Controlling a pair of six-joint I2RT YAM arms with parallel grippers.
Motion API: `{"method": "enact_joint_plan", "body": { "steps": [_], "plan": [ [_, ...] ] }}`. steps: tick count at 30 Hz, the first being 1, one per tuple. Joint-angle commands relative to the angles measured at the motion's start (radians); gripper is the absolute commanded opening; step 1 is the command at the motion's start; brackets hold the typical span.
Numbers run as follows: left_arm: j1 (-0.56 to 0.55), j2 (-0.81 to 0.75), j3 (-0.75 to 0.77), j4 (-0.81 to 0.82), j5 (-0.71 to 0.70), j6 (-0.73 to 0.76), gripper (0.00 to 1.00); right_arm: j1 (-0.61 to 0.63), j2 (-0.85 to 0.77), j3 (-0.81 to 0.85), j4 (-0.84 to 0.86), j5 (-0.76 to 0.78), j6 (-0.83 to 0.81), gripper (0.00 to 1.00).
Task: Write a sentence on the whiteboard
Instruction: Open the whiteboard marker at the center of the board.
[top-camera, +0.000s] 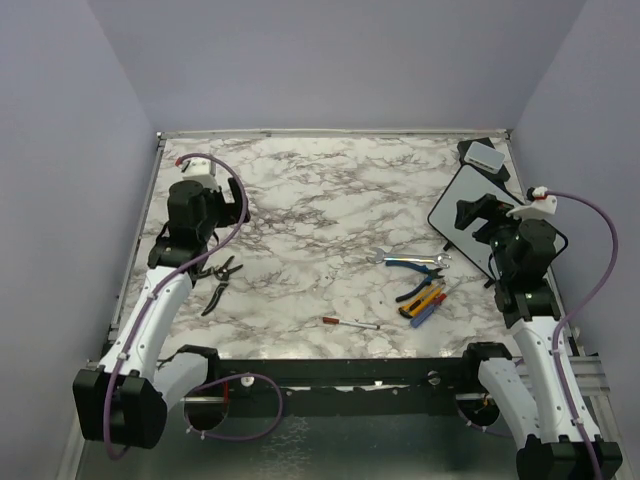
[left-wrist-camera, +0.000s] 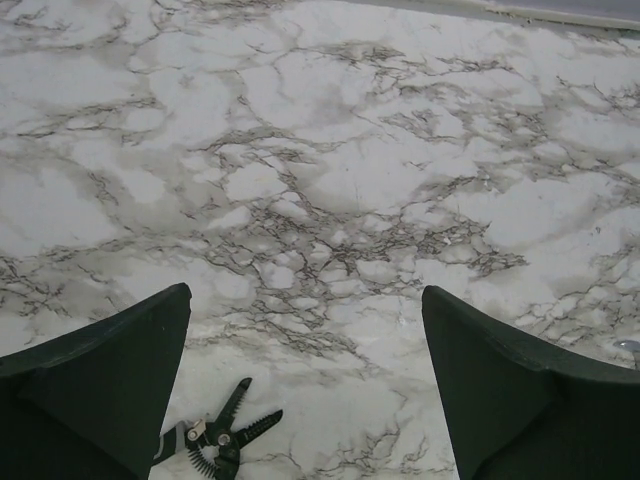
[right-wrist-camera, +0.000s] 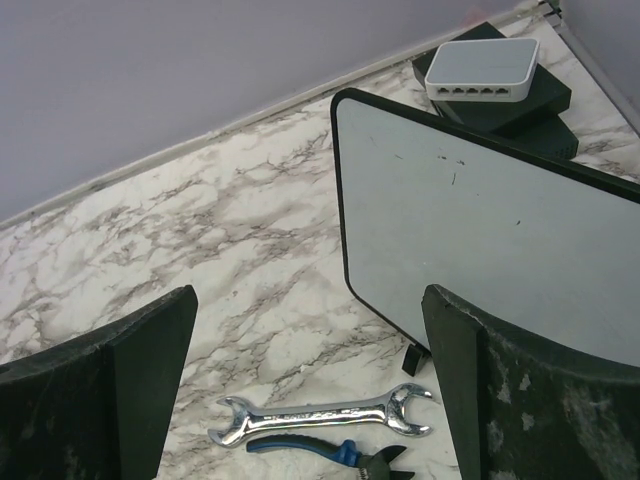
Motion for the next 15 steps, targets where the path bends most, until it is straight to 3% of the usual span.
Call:
{"method": "enact_joint_plan", "body": {
  "steps": [1,5,15],
  "plan": [
    [-0.040,0.057,-0.002,0.009,0.028,-0.032,0.99,-0.003,0.010,-0.006,0.010,-0.033,-0.009,0.98],
    [-0.126,0.119,-0.005,-0.020,0.056,-0.008,0.99,-0.003,0.003,-0.018,0.012,-0.060,-0.009,0.99],
    [-0.590,0.299,-0.035,-0.064,0.323,0.221,0.99,-0.003,0.006,-0.038,0.027,-0.086,-0.006,0.99]
  ]
}}
